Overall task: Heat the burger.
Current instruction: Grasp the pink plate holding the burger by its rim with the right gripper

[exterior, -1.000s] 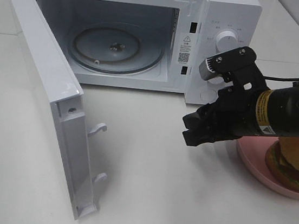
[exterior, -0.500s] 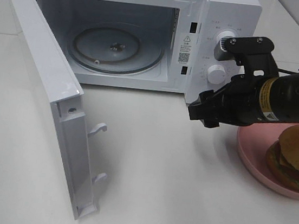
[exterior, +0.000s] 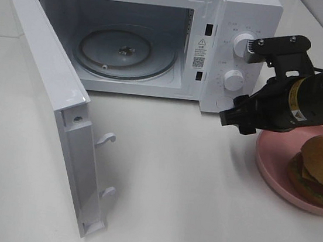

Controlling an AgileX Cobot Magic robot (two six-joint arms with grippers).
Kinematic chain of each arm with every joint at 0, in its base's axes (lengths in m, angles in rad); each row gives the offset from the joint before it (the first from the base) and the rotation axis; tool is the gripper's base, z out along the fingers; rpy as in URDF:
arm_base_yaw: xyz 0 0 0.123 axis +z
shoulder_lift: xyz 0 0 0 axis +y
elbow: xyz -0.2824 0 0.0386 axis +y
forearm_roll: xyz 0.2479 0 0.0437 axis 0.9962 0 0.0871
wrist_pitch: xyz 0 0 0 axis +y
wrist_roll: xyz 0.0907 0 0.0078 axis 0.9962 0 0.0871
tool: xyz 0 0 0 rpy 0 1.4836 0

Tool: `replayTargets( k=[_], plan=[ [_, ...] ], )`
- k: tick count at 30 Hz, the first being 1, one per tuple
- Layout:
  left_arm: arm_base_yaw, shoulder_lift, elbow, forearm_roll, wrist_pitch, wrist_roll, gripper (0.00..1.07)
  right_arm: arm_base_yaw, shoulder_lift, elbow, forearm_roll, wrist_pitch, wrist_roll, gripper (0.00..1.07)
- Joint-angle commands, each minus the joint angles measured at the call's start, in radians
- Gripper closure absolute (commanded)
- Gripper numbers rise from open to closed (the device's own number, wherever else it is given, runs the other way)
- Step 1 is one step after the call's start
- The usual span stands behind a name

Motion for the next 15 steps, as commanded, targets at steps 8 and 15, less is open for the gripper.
replayTargets(
  k=[8,15],
  plan=[
    [-0.001,-0.024,0.003,0.001,-0.014,0.000,1.06,-0.006,-0.012,-0.142,0.831,0.342,-0.806,0.45],
    [-0.001,-0.024,0.003,0.001,-0.014,0.000,1.06,-0.007,-0.012,-0.246,0.995,0.508,-0.918,0.33]
  ],
)
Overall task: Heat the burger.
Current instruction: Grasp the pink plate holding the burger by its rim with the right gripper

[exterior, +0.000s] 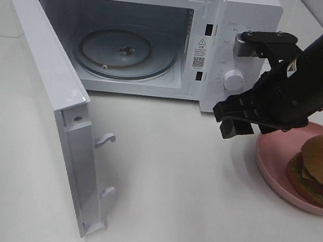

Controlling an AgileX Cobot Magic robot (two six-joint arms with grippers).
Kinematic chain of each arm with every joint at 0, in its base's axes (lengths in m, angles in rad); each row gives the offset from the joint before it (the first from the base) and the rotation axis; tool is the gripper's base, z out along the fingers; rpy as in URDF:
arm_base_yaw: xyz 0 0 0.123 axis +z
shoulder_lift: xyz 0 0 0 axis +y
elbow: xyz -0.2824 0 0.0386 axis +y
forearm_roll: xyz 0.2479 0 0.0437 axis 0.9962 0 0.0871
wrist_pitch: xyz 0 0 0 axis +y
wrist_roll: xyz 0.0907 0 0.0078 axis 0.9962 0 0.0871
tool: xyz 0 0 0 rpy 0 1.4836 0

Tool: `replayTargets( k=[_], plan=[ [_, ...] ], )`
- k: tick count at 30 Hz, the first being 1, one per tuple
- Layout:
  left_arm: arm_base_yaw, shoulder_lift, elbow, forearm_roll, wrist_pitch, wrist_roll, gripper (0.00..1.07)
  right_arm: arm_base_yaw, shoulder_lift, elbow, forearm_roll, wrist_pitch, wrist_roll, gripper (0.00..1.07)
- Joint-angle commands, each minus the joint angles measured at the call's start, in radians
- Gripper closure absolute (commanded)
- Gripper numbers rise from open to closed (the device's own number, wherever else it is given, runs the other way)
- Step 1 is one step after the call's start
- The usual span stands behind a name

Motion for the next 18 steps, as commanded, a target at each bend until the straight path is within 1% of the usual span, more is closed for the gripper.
replayTargets(
  k=[1,4,11,13,16,18],
  plan=[
    [-0.001,-0.024,0.003,0.001,-0.014,0.000,1.06,-0.008,-0.011,-0.038,0.037,0.080,-0.048,0.28],
    [-0.001,-0.024,0.003,0.001,-0.014,0.000,1.06,-0.008,-0.003,-0.038,0.014,0.084,-0.048,0.26],
    [-0.001,-0.024,0.003,0.001,-0.014,0.000,1.06,-0.008,0.053,-0.038,-0.028,0.076,-0.038,0.28],
    [-0.001,-0.024,0.003,0.001,-0.014,0.000,1.06,-0.008,0.091,-0.038,-0.090,0.064,0.012,0.28],
    [-0.001,-0.024,0.003,0.001,-0.014,0.000,1.06,-0.008,0.101,-0.038,-0.109,0.061,0.027,0.29],
    [-0.001,-0.024,0.003,0.001,-0.014,0.000,1.06,-0.008,0.129,-0.038,-0.173,0.054,0.076,0.29]
  ],
)
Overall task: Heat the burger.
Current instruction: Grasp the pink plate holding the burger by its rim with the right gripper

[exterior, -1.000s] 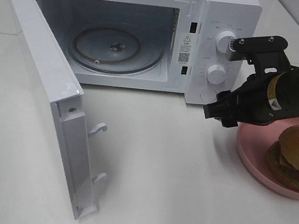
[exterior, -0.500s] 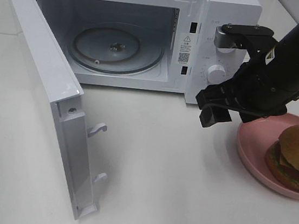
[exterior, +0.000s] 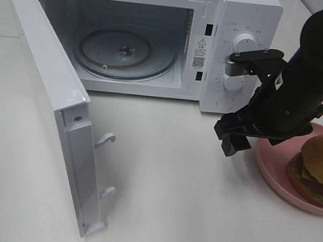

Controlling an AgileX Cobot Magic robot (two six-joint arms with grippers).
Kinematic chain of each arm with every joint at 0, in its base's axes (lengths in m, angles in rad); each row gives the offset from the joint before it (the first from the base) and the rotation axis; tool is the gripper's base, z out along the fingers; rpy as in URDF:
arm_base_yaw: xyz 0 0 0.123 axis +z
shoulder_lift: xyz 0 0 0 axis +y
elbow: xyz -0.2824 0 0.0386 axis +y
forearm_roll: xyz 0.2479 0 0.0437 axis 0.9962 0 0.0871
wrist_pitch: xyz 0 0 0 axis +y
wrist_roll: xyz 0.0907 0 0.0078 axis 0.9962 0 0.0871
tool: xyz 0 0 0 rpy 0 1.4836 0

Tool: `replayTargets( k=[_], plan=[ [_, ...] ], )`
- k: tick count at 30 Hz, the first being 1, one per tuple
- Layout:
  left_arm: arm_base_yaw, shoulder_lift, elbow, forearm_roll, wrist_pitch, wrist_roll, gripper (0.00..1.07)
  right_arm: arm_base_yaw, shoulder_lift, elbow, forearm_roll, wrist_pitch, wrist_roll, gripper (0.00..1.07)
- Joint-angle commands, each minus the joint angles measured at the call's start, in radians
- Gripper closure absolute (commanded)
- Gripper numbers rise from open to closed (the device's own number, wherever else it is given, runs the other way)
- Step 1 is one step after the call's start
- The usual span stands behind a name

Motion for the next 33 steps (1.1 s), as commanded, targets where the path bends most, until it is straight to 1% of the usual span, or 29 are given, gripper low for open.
replayTargets(
  k=[1,2,4,6,9,11,14,21,26,30,32,33],
  plan=[
    [-0.001,-0.024,0.003,0.001,-0.014,0.000,1.06,-0.008,0.022,-0.004,-0.063,-0.010,0.049,0.29],
    [-0.001,-0.024,0.003,0.001,-0.014,0.000,1.06,-0.008,0.037,-0.004,-0.095,-0.015,0.077,0.29],
    [-0.001,-0.024,0.003,0.001,-0.014,0.000,1.06,-0.008,0.042,-0.004,-0.108,-0.020,0.091,0.29],
    [-0.001,-0.024,0.003,0.001,-0.014,0.000,1.06,-0.008,0.072,-0.004,-0.147,-0.038,0.131,0.30],
    [-0.001,-0.024,0.003,0.001,-0.014,0.000,1.06,-0.008,0.080,-0.004,-0.162,-0.042,0.148,0.31],
    [-0.001,-0.024,0.003,0.001,-0.014,0.000,1.06,-0.008,0.118,-0.004,-0.207,-0.049,0.197,0.31],
    [-0.001,-0.024,0.003,0.001,-0.014,0.000,1.06,-0.008,0.128,-0.004,-0.216,-0.049,0.206,0.31],
    [-0.001,-0.024,0.003,0.001,-0.014,0.000,1.06,-0.009,0.218,-0.004,-0.219,-0.072,0.210,0.31],
    [-0.001,-0.024,0.003,0.001,-0.014,0.000,1.06,-0.009,0.242,-0.004,-0.219,-0.078,0.205,0.31],
    [-0.001,-0.024,0.003,0.001,-0.014,0.000,1.06,-0.009,0.260,-0.004,-0.219,-0.077,0.186,0.34],
    [-0.001,-0.024,0.003,0.001,-0.014,0.000,1.06,-0.009,0.274,-0.004,-0.219,-0.077,0.171,0.38],
    [-0.001,-0.024,0.003,0.001,-0.014,0.000,1.06,-0.009,0.274,-0.004,-0.219,-0.077,0.171,0.38]
  ],
)
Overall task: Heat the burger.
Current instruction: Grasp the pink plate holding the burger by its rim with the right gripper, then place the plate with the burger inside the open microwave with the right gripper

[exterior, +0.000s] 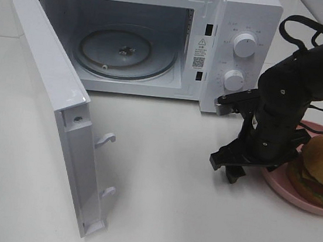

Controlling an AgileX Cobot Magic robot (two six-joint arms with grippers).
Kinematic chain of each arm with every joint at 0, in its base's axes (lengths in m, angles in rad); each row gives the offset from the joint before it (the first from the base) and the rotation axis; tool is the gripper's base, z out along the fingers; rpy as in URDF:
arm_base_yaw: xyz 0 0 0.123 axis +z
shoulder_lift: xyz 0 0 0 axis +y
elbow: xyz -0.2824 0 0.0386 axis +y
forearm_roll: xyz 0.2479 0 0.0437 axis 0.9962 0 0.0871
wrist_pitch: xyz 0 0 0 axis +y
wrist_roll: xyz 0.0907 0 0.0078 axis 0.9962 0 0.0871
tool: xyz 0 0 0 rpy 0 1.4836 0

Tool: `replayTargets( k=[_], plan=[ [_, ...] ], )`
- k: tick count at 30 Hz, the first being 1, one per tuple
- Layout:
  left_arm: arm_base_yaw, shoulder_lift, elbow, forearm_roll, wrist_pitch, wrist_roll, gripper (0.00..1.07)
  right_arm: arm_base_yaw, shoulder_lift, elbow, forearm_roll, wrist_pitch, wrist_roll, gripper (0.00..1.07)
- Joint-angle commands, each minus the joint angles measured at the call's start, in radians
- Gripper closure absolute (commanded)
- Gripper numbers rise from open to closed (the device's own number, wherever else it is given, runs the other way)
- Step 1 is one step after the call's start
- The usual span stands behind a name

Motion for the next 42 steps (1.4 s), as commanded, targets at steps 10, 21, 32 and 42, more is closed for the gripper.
replayTargets(
  k=[10,21,32,42],
  plan=[
    [-0.001,-0.024,0.003,0.001,-0.014,0.000,1.06,-0.002,0.023,-0.001,-0.012,0.011,-0.042,0.75],
    [-0.001,-0.024,0.003,0.001,-0.014,0.000,1.06,-0.002,0.023,-0.001,-0.012,0.037,-0.110,1.07],
    [-0.001,-0.024,0.003,0.001,-0.014,0.000,1.06,0.001,0.004,0.000,-0.037,0.064,-0.107,1.07],
    [-0.001,-0.024,0.003,0.001,-0.014,0.000,1.06,0.001,-0.033,0.001,-0.045,0.101,-0.126,1.07]
  ],
)
